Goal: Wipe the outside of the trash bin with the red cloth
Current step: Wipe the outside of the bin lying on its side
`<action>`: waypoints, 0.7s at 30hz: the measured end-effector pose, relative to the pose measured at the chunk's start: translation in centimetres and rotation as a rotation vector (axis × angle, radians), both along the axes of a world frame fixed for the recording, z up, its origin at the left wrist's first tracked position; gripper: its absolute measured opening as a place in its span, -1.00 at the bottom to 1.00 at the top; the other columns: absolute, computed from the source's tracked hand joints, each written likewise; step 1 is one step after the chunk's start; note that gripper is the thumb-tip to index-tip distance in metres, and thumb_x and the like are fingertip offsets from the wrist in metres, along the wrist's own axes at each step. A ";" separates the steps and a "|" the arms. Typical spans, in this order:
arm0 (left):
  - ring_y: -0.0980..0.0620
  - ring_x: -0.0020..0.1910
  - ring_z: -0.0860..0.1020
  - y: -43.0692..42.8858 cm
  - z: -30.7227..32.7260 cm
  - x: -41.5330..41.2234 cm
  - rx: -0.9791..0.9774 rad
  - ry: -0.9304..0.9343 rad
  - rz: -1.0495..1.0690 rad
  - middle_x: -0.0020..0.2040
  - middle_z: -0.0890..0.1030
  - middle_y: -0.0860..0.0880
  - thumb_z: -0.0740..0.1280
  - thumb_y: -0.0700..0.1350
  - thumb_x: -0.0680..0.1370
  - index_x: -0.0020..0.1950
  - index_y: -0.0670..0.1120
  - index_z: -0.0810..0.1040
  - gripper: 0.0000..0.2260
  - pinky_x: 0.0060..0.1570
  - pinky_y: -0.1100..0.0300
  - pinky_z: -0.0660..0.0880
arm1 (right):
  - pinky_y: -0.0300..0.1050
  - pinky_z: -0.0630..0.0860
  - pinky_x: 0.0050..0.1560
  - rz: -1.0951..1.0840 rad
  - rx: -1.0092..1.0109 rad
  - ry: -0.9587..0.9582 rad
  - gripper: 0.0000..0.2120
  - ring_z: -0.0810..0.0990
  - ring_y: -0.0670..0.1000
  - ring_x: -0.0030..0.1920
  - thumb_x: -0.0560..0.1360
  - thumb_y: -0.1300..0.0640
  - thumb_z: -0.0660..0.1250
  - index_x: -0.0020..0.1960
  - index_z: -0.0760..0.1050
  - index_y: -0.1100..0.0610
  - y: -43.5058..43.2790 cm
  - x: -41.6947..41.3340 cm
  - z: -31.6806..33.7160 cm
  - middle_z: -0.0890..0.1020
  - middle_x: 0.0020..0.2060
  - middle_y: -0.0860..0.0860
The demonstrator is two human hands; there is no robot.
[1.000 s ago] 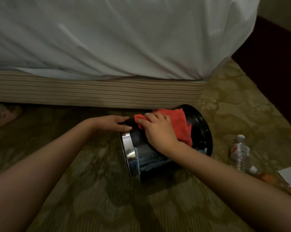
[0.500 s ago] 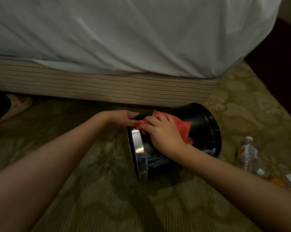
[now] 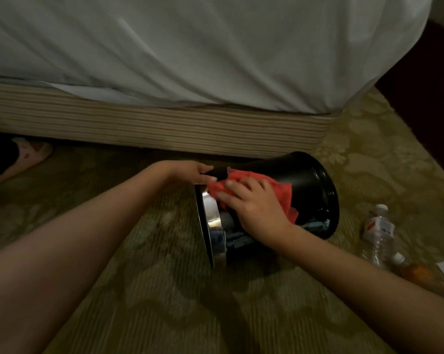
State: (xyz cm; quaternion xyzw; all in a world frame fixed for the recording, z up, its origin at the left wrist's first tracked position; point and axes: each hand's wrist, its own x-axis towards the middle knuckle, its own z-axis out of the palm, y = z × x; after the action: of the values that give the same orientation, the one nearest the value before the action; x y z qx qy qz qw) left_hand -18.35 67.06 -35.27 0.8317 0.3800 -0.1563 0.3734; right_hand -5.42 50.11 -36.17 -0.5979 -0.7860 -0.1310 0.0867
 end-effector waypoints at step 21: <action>0.02 0.36 0.35 0.2 -0.4 -0.3 -0.110 -0.097 0.121 0.41 0.37 -0.09 0.21 -0.01 0.58 0.49 -0.10 0.20 -0.50 0.37 0.20 0.21 | 0.09 0.34 0.10 -0.015 -0.129 -0.098 -0.53 0.42 0.18 0.20 0.48 0.10 0.28 0.38 0.36 -0.02 1.8 -1.9 0.4 0.44 0.30 0.04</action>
State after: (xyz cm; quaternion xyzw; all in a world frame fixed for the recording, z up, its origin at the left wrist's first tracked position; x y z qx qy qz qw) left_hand -18.61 67.26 -35.69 0.7921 0.4018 -0.1136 0.4452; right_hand -7.28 51.90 -35.78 -0.6011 -0.7916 -0.1099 0.0082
